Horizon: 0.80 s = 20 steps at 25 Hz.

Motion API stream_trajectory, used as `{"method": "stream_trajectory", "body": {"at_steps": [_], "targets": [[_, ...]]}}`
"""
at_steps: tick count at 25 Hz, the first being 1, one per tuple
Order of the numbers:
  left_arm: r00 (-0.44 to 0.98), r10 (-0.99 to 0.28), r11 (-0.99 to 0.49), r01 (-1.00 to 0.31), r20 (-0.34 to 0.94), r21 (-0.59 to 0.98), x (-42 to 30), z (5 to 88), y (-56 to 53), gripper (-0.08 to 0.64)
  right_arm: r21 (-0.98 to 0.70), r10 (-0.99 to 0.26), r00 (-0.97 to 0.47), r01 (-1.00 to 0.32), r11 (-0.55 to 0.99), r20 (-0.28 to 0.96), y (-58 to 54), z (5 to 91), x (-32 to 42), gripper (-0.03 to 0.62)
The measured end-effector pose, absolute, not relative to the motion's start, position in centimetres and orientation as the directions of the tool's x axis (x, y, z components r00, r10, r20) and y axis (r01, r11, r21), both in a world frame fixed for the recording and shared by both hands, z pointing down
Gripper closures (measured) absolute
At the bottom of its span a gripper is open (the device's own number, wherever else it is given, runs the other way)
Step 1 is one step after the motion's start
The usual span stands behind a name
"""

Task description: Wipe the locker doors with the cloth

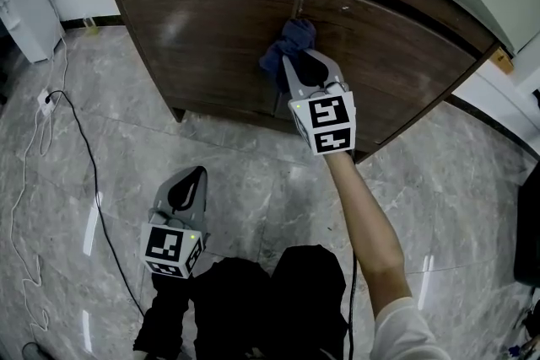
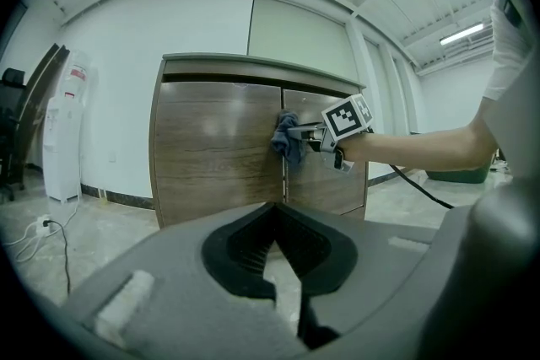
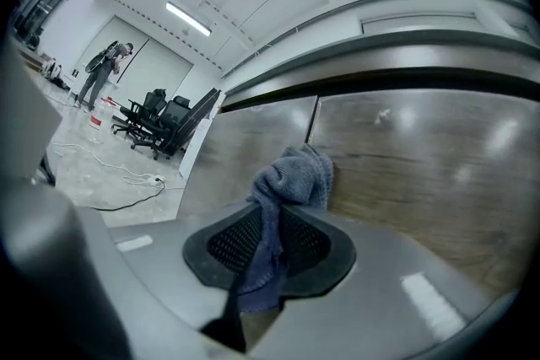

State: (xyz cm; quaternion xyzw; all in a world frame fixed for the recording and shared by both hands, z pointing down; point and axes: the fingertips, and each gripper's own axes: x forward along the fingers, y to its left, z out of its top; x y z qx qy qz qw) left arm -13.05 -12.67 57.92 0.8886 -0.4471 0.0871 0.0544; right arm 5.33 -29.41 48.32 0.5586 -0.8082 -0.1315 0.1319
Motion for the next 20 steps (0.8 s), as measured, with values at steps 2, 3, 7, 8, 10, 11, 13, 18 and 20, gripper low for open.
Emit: {"method": "stream_trajectory", "body": {"at_steps": [2,3,7,8,10,11,13,18,20], "targets": [[0.584,-0.787,-0.593,-0.805,0.2,0.021,-13.2,57.8,-12.8,0.561,0.361,-0.937,-0.345,-0.869,0.339,0.05,-29.7,47.0,4.9,0.517],[0.583,-0.787,-0.592,-0.806,0.199,0.021,-13.3,57.8,-12.8,0.561,0.36,-0.938,-0.346,-0.87,0.336,0.039,-29.8,46.3,4.8,0.517],[0.579,-0.791,-0.586,-0.81,0.198,0.023,-13.8,57.7,-13.0,0.561,0.363,-0.937,-0.349,-0.873,0.325,-0.001,-30.3,43.5,4.0,0.517],[0.578,-0.792,-0.585,-0.811,0.198,0.023,-13.9,57.7,-13.0,0.561,0.364,-0.936,-0.351,-0.874,0.323,-0.013,-30.4,42.8,3.9,0.517],[0.575,-0.794,-0.583,-0.812,0.197,0.023,-14.2,57.7,-13.0,0.561,0.36,-0.934,-0.355,-0.877,0.319,-0.038,-30.7,41.1,3.7,0.517],[0.573,-0.796,-0.58,-0.814,0.197,0.023,-14.4,57.7,-13.0,0.561,0.358,-0.933,-0.357,-0.878,0.317,-0.05,-30.8,40.3,3.5,0.517],[0.566,-0.8,-0.573,-0.819,0.199,0.025,-14.9,57.8,-13.1,0.561,0.357,-0.931,-0.358,-0.881,0.312,-0.069,-31.0,38.8,3.1,0.517],[0.56,-0.806,-0.565,-0.824,0.194,0.031,-15.4,57.8,-13.2,0.561,0.349,-0.929,-0.354,-0.888,0.3,-0.104,-31.3,36.9,2.5,0.517],[0.56,-0.806,-0.565,-0.824,0.193,0.034,-15.4,57.8,-13.3,0.561,0.352,-0.93,-0.352,-0.888,0.295,-0.108,-31.5,37.0,2.2,0.517]]}}
